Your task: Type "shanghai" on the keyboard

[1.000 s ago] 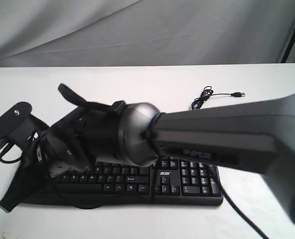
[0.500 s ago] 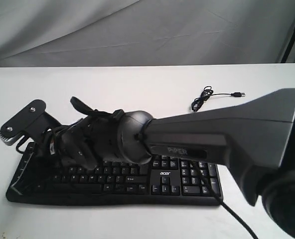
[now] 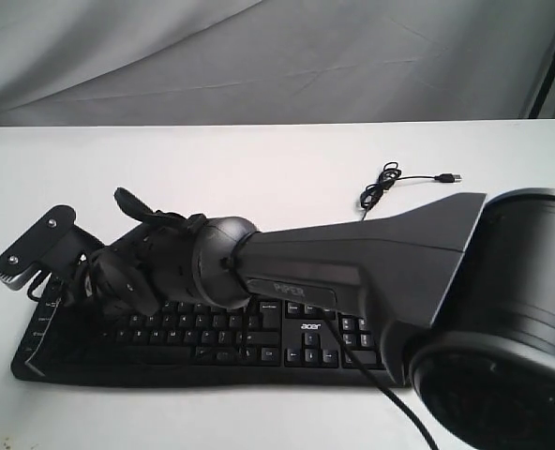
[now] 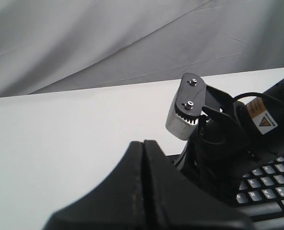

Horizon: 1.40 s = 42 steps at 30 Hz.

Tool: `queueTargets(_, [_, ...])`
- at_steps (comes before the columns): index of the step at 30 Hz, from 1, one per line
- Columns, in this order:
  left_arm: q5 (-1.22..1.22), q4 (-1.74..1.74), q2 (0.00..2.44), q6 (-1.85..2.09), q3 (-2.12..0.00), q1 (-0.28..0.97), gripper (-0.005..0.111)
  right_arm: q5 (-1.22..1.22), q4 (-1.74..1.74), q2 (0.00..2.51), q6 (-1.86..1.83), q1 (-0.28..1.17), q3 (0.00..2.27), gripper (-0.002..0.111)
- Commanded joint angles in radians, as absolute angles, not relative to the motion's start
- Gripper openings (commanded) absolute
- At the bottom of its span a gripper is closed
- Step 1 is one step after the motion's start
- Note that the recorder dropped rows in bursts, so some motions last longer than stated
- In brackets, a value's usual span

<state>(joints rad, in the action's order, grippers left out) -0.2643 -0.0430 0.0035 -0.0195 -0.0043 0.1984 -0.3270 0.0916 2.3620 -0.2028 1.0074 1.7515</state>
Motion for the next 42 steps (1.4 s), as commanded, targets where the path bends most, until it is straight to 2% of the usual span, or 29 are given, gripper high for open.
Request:
queueTargets(1, [-0.260, -0.044, 0.000, -0.022, 0.000, 0.202, 0.000, -0.332, 0.073, 2.366, -0.215, 1.008, 1.759, 0.000])
queueTargets(35, [-0.260, -0.044, 0.000, -0.022, 0.000, 0.202, 0.000, -0.373, 0.036, 2.343, -0.216, 1.011, 1.759, 0.000])
queueTargets(42, [-0.260, -0.044, 0.000, -0.022, 0.000, 0.202, 0.000, -0.326, 0.000, 2.187, -0.171, 0.996, 1.583, 0.000])
